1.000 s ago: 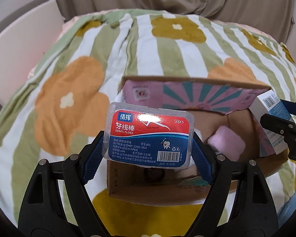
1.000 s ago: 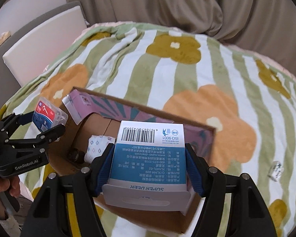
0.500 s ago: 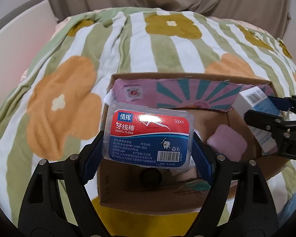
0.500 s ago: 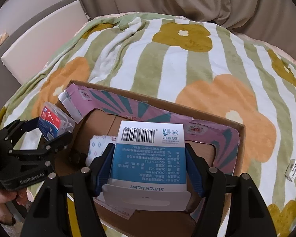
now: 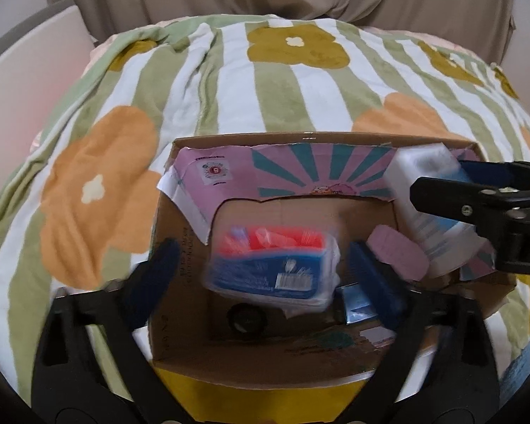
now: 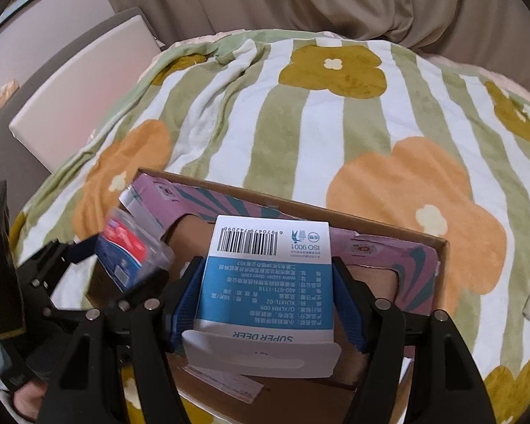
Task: Organize objects
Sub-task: 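Carry the floss box and carton over the cardboard box and release both, then withdraw both tools and move toward the beige tin and tissue pack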
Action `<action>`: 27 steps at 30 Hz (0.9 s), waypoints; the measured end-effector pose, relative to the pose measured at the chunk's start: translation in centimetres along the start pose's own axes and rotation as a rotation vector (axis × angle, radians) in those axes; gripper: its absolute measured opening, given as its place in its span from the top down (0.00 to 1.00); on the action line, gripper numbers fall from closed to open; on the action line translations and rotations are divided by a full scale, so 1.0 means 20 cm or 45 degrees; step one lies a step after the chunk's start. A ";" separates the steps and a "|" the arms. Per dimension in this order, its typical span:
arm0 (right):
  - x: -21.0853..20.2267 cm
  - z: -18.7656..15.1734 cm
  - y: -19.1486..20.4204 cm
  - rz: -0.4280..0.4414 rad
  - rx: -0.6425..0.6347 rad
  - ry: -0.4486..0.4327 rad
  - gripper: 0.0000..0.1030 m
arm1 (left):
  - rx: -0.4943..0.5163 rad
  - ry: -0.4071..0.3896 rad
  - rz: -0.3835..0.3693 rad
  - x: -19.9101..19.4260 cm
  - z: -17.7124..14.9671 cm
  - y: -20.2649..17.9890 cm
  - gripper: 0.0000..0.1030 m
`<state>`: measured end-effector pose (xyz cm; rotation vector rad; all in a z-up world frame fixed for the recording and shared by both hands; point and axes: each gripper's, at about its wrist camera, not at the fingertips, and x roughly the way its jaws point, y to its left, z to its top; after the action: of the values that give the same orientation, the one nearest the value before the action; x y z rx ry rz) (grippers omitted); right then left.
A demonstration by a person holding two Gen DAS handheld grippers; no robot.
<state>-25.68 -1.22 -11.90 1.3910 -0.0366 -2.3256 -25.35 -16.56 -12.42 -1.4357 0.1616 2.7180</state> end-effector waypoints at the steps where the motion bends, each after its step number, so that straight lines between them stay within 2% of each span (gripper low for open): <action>1: 0.00 0.00 -0.01 0.007 0.015 0.007 0.21 | 0.007 0.003 0.007 0.00 0.00 0.00 0.00; 2: 0.00 0.00 -0.01 0.018 0.024 0.004 0.11 | 0.015 0.011 0.012 0.00 -0.01 -0.01 0.00; 5: -0.06 -0.03 -0.02 0.012 0.005 -0.059 0.01 | 0.006 0.011 0.004 -0.02 -0.04 -0.01 0.00; 14: -0.18 -0.08 -0.04 0.002 -0.010 -0.101 0.01 | -0.080 -0.021 -0.029 -0.13 -0.12 -0.03 0.00; 17: -0.22 -0.09 -0.05 0.000 0.002 -0.124 0.01 | -0.109 -0.034 -0.071 -0.19 -0.14 -0.06 0.00; 21: -0.29 -0.11 -0.06 0.018 0.016 -0.138 0.01 | -0.119 -0.040 -0.014 -0.24 -0.15 -0.09 0.00; 27: -0.41 -0.14 -0.07 -0.020 -0.005 -0.162 0.01 | -0.216 -0.047 -0.072 -0.35 -0.17 -0.10 0.00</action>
<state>-20.43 3.64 -6.68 1.2439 -0.0593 -2.4232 -18.35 -15.06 -8.69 -1.4043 -0.1123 2.7672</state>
